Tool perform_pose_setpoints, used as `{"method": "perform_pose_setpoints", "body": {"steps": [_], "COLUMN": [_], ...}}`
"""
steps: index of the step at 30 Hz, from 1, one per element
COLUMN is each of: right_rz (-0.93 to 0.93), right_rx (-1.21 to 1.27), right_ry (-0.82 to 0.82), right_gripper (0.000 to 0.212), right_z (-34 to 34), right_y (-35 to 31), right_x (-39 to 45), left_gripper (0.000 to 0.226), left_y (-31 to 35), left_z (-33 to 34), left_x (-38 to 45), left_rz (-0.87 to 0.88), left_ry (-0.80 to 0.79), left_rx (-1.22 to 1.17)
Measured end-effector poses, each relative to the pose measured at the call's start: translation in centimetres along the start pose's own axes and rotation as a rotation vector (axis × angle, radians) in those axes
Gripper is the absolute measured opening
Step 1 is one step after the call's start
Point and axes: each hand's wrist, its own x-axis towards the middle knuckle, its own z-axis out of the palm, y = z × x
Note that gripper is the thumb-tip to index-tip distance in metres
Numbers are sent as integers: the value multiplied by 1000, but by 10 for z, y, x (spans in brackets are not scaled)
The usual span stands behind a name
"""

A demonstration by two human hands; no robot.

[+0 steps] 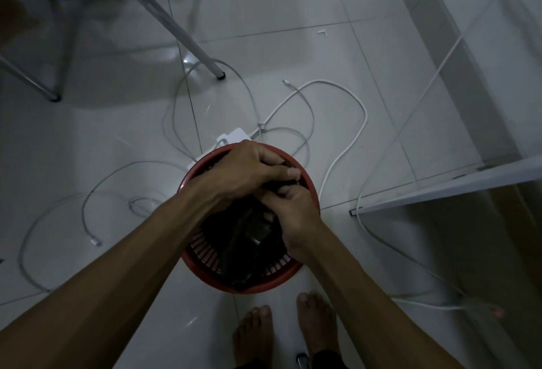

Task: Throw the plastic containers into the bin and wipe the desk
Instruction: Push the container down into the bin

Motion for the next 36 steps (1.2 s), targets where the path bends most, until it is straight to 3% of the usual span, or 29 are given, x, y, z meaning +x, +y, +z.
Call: {"method": "perform_pose_setpoints", "body": {"steps": [3, 6, 8, 10, 11, 13, 16, 20, 22, 24, 26, 28, 30, 33, 36], "right_rz": [47, 85, 86, 23, -24, -130, -184, -225, -346, -529, -631, -644, -640, -590, -309], "right_rx": [39, 154, 204, 93, -79, -457, -768, -933, -1063, -1117, -970, -705, -524, -371, -5], "right_ry": [117, 129, 73, 67, 110, 255, 412, 438, 460, 509, 510, 414, 303, 172, 218], "right_gripper": [18, 23, 25, 33, 45, 75, 103, 85, 78, 53, 33, 32, 27, 20, 22], "right_z": [-2, -13, -19, -23, -24, -27, -30, -23, -20, -18, -16, -10, 0, 21, 30], "right_y": [-2, -15, -22, -27, -28, -23, -6, 18, 25, 28, 26, 19, 9, -3, -14], "right_x": [8, 11, 10, 9, 7, 0, -17, -15, -6, 5, 10, 9, 1, -13, -4], "left_gripper": [35, 71, 59, 21, 16, 20, 24, 24, 27, 32, 39, 48, 51, 40, 33], "left_y": [-7, -34, -59, -77, -81, -80, -67, -61, -61, -62, -63, -64, -66, -67, -63], "left_z": [-9, -12, -6, -1, 1, 6, 11, 18, 22, 25, 22, 10, -2, 4, 23], "left_x": [-2, -8, -10, -11, -12, -15, -16, -14, -14, -15, -16, -15, -13, -10, -10], "left_rz": [20, 30, 37, 39, 39, 38, 102, 142, 131, 63, -29, -97, -155, -204, -223], "left_ry": [-93, -221, -209, -55, 41, 232, 450, 483, 489, 521, 520, 478, 478, 486, 482], "left_rx": [-151, 71, 231, 207, 152, 8, -73, -89, -118, -210, -439, -701, -807, -633, -578]}}
